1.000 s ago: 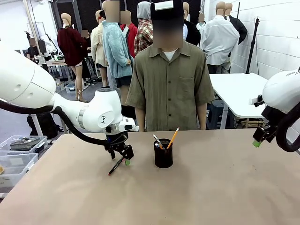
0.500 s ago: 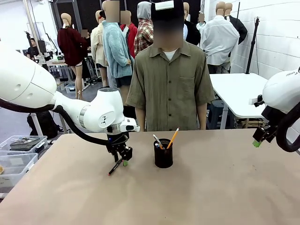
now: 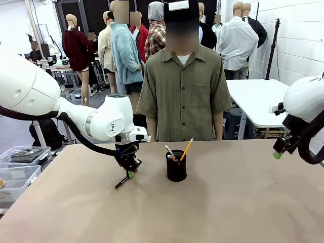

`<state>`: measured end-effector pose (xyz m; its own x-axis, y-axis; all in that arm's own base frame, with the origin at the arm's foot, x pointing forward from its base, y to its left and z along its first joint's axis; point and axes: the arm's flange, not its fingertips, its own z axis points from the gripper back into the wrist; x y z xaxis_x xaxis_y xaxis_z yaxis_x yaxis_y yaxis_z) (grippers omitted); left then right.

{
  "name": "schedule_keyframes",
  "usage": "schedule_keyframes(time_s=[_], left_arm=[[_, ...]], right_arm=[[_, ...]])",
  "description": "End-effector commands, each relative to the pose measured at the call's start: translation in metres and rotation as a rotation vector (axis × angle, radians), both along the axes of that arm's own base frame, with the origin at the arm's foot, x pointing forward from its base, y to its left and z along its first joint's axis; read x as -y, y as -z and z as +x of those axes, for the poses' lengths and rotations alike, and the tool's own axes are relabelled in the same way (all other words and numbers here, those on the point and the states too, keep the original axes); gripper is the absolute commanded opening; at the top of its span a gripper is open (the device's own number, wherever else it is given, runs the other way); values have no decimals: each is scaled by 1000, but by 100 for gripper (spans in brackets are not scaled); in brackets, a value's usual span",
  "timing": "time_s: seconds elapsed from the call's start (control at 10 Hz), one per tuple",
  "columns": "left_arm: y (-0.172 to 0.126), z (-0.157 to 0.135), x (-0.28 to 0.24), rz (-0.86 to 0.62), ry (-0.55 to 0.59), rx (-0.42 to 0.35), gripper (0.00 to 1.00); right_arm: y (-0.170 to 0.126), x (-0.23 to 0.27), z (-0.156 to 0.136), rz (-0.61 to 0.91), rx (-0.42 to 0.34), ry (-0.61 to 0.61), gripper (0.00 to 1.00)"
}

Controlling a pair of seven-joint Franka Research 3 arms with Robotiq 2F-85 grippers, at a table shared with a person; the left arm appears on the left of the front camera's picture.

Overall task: Place the pens into the pen holder.
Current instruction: Pick up a writing instrument from the table and place it into the Pen holder.

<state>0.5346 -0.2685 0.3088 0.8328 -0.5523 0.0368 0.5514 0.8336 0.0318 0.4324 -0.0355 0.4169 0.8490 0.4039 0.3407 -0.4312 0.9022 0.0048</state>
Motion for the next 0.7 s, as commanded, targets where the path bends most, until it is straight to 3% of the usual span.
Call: schedule_keyframes(time_s=[0.0,0.2,0.6], left_arm=[[17,-4,-4,46,10,-43,0],[2,-10,-13,-57,86,-39,0],[-63,-22,-54,-478,338,23,0]], right_arm=[[4,-1,-2,-23,12,5,69],[4,-1,-2,-23,12,5,69],[4,-1,-2,-23,12,5,69]])
